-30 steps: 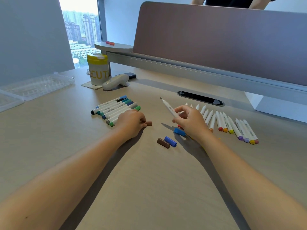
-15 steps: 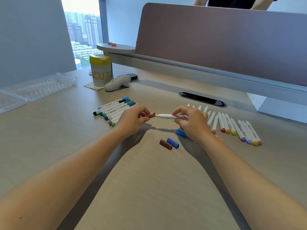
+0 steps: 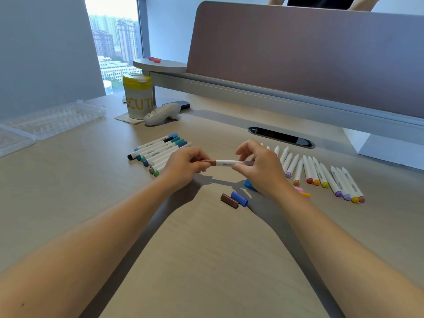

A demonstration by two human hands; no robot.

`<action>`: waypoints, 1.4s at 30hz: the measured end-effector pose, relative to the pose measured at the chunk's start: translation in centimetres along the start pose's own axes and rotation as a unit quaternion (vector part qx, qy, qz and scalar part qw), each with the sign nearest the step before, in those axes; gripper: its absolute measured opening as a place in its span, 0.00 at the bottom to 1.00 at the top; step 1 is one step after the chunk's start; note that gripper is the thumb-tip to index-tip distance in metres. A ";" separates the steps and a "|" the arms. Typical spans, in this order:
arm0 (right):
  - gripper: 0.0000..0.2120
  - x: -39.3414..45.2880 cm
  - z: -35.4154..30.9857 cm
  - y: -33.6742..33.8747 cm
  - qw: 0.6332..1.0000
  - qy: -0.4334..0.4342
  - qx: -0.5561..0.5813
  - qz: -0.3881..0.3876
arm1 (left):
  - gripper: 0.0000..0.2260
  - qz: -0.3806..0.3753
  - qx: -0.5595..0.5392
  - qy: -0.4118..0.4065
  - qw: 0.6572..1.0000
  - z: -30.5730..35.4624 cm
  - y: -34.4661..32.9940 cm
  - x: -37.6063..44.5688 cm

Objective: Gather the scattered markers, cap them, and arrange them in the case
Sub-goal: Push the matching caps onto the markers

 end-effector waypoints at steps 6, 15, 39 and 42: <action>0.07 0.1 0.3 -0.2 0.998 -0.017 0.050 0.020 | 0.05 0.012 -0.042 -0.010 0.999 0.8 0.8 0.2; 0.02 0.1 0.7 -1.3 0.978 -0.067 0.196 0.028 | 0.05 -0.014 -0.358 0.138 0.924 -0.1 -0.4 0.2; 0.13 3.9 7.2 -2.2 0.967 -0.128 -0.199 -0.090 | 0.15 0.023 0.363 0.022 0.931 -2.1 0.3 4.4; 0.12 4.2 6.4 -2.6 0.983 -0.107 -0.127 -0.074 | 0.17 0.022 0.384 0.016 0.923 -2.0 0.3 4.5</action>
Point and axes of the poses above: each hand's wrist, its own x-axis towards the middle knuckle, its own y-axis out of the back of the hand, z = x × y, the point moved 8 cm from there along x, towards the middle knuckle, and after that the axes turned 3 degrees about y, right-handed, at the moved point
